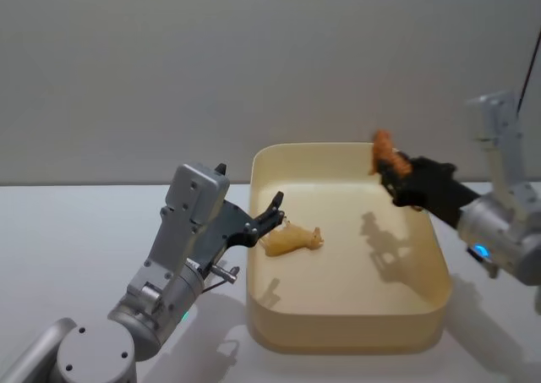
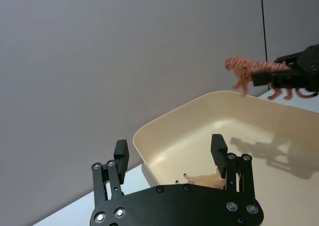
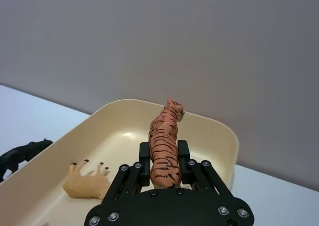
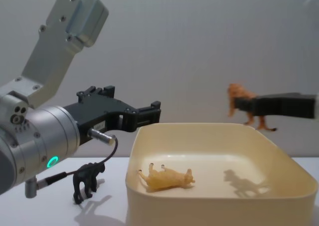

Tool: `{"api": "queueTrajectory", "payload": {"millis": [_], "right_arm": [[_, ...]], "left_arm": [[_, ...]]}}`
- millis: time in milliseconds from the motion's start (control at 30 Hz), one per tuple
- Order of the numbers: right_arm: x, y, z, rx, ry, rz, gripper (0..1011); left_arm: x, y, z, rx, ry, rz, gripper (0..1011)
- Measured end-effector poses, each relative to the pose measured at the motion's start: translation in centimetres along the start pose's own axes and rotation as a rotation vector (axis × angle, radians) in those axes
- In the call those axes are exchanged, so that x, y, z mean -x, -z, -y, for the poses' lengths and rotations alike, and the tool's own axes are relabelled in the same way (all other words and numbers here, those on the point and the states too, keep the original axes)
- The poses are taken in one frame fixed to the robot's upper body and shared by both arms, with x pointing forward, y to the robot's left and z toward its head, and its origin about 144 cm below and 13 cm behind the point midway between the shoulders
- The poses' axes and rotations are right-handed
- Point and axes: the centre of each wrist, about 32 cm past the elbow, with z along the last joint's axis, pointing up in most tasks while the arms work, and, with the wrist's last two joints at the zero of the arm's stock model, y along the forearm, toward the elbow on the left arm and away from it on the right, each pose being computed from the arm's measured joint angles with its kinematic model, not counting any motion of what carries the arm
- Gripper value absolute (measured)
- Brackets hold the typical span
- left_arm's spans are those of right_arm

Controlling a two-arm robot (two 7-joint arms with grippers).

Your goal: Pick up the toy alternately with two hands and place it into the central storage box.

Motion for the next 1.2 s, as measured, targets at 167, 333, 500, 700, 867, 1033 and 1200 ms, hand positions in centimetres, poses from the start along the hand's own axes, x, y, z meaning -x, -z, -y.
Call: {"api": "queueTrajectory", "payload": {"millis": [167,333,500,700,867,1033,1200], "right_arm": [[0.5,0.2,-1.9,0.025,-0.048,-0.014,411],[0.8,0.3,-3.0,0.039,-0.075,-0.021,544],[1.0,0.4,-3.6,0.046,-0.093,-0.023,712],[0.8,0.3,-3.2,0.035,-0.082,-0.02,872],[0.2,0.3,-1.8,0.002,-0.038,-0.019,999],[-0.6,0.1,0.0,-0.036,0.022,-0.021,1001],[-1.4,0.0,1.8,-0.07,0.08,-0.024,1001]], "left_arm": [[0.0,0.0,0.0,0.0,0.0,0.0,1001],[0.0,0.0,0.0,0.0,0.0,0.0,1001],[0.0,0.0,0.0,0.0,0.0,0.0,1001],[0.0,0.0,0.0,0.0,0.0,0.0,1001],[0.0,0.0,0.0,0.0,0.0,0.0,1001],[0.0,0.0,0.0,0.0,0.0,0.0,1002],[0.0,0.0,0.0,0.0,0.0,0.0,1001]]}}
